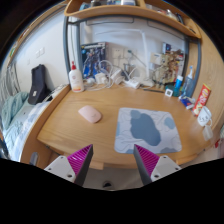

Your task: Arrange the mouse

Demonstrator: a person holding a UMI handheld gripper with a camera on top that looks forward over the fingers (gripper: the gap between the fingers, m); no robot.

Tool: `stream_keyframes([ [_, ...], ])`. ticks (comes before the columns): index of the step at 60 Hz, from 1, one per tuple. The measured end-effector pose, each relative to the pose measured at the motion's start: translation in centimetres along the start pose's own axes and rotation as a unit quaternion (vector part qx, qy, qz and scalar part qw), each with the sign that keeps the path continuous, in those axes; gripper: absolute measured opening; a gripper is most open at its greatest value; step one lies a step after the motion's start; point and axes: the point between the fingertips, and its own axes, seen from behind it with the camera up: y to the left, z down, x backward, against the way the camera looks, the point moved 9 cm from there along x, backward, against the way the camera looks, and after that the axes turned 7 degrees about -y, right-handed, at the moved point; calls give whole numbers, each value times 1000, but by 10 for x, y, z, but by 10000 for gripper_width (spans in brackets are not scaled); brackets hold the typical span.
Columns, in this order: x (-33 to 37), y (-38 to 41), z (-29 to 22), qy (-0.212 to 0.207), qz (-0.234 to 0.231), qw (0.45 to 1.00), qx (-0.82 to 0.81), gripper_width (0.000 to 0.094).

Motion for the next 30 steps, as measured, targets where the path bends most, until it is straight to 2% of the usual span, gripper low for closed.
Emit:
stream_keyframes([
  [13,-38,32,-17,51,-43,997,39,820],
  [30,-120,18,-84,75,-4,996,50,821],
])
